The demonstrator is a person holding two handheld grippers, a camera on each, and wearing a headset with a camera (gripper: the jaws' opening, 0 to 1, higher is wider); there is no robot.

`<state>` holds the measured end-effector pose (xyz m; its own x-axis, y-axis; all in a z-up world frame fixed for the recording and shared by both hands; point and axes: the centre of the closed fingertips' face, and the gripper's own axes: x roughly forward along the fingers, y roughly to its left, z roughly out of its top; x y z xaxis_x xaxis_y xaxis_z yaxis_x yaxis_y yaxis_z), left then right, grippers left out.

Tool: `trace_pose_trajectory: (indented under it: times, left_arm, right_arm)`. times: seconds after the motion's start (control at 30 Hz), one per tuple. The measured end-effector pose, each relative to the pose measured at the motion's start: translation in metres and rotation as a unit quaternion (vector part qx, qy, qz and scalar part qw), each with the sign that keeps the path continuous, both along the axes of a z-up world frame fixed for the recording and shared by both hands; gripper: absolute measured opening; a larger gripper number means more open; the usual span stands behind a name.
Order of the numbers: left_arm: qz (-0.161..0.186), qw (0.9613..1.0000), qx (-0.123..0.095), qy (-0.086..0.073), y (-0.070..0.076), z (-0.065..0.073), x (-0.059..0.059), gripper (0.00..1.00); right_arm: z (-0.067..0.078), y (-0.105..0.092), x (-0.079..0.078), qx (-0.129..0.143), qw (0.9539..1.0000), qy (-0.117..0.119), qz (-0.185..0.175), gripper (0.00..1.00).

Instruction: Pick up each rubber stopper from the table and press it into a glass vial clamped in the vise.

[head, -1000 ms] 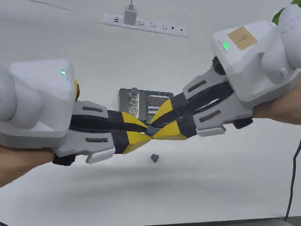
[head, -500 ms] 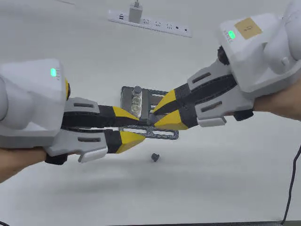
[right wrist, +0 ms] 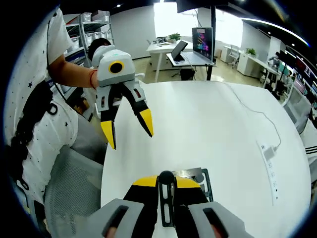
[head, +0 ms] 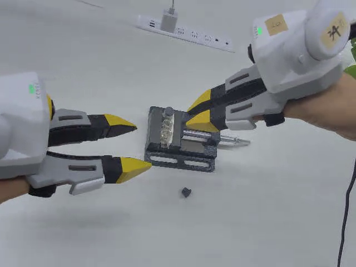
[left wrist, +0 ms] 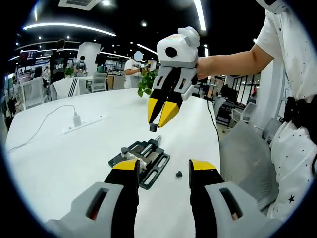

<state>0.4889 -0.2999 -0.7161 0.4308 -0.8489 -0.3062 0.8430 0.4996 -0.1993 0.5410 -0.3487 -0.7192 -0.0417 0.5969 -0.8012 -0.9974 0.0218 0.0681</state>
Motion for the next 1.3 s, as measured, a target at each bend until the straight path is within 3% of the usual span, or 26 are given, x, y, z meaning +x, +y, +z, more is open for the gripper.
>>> trace_pose_trajectory:
  times: [0.2, 0.3, 0.8, 0.9, 0.97, 1.07, 1.13, 1.3]
  left_arm:
    - [0.007, 0.9999, -0.001, 0.008, 0.006, -0.005, 0.002, 0.43]
    - [0.006, 0.9999, 0.009, 0.005, 0.008, -0.011, 0.001, 0.47]
    - [0.021, 0.9998, -0.001, 0.005, 0.017, -0.017, 0.007, 0.56]
    - [0.024, 0.9997, -0.002, 0.005, 0.019, -0.019, 0.009, 0.58]
    - [0.025, 0.9995, -0.005, -0.020, 0.020, -0.015, 0.012, 0.60]
    - [0.026, 0.9996, -0.007, -0.010, 0.020, -0.017, 0.012, 0.62]
    - [0.026, 0.9995, 0.000, -0.018, 0.021, -0.019, 0.014, 0.64]
    - [0.027, 0.9995, -0.001, -0.015, 0.022, -0.021, 0.015, 0.67]
  right_arm:
    - [-0.014, 0.003, 0.018, -0.024, 0.9995, -0.005, -0.019, 0.06]
    - [-0.024, 0.004, 0.026, -0.038, 0.9989, -0.008, -0.025, 0.06]
    - [-0.066, 0.009, 0.037, -0.088, 0.9957, -0.009, -0.029, 0.06]
    - [-0.071, 0.008, 0.041, -0.094, 0.9951, -0.007, -0.029, 0.06]
    - [-0.074, 0.008, 0.040, -0.101, 0.9945, -0.007, -0.026, 0.06]
    - [-0.078, 0.005, 0.042, -0.112, 0.9933, -0.018, -0.021, 0.06]
    - [-0.078, 0.006, 0.043, -0.111, 0.9934, -0.017, -0.023, 0.06]
    - [-0.083, 0.006, 0.046, -0.118, 0.9925, -0.022, -0.024, 0.06]
